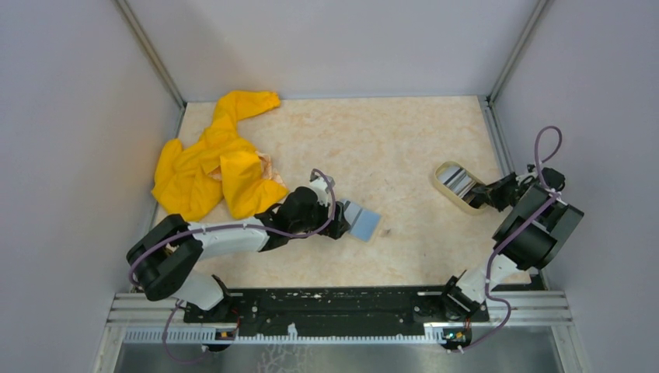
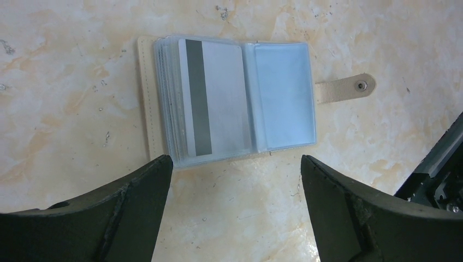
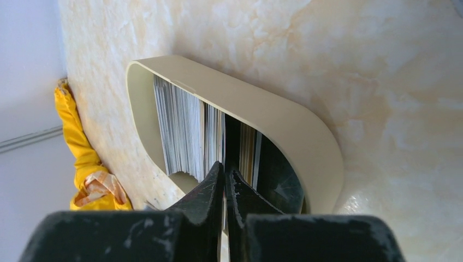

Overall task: Put the credit cards into the card holder
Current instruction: Pick up the credit card from the storage box.

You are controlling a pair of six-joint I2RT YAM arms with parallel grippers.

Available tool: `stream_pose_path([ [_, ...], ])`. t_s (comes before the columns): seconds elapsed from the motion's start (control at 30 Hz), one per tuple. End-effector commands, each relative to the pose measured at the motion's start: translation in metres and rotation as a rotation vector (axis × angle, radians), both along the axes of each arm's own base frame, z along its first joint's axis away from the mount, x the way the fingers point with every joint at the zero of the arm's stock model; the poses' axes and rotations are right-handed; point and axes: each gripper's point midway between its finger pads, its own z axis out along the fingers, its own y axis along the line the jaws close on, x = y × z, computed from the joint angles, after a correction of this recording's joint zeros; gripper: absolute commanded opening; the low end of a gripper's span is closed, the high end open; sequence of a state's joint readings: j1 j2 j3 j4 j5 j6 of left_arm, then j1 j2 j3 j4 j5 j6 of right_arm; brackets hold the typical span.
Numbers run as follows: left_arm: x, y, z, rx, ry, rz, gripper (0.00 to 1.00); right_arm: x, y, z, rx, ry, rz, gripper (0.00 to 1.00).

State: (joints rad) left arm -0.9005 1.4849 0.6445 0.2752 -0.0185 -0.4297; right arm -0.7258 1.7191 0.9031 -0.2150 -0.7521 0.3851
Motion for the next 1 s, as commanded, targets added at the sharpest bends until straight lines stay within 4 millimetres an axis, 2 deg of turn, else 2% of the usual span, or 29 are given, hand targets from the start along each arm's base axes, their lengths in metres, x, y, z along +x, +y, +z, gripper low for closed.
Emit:
stream_pose_path([
  [0.0,0.001,0.000,0.014,-0.036,-0.023,0.003,0.93,0.000,-0.016,0.017,-0.078,-0.030,-0.008,0.00],
  [0.2,0.001,-0.001,0.018,-0.044,-0.028,0.002,0.93,-0.004,-0.020,0.025,-0.098,-0.034,-0.015,0.00],
  [0.5,-0.001,0.001,0.028,-0.067,-0.041,-0.003,0.93,-0.020,-0.031,0.052,-0.119,-0.060,-0.030,0.00],
  [0.7,-0.002,0.001,0.042,-0.103,-0.081,-0.010,0.94,-0.028,-0.030,0.065,-0.113,-0.086,-0.015,0.00],
  [0.97,-0.016,0.000,0.071,-0.224,-0.142,-0.079,0.94,-0.029,-0.021,0.089,-0.136,-0.170,0.012,0.00],
])
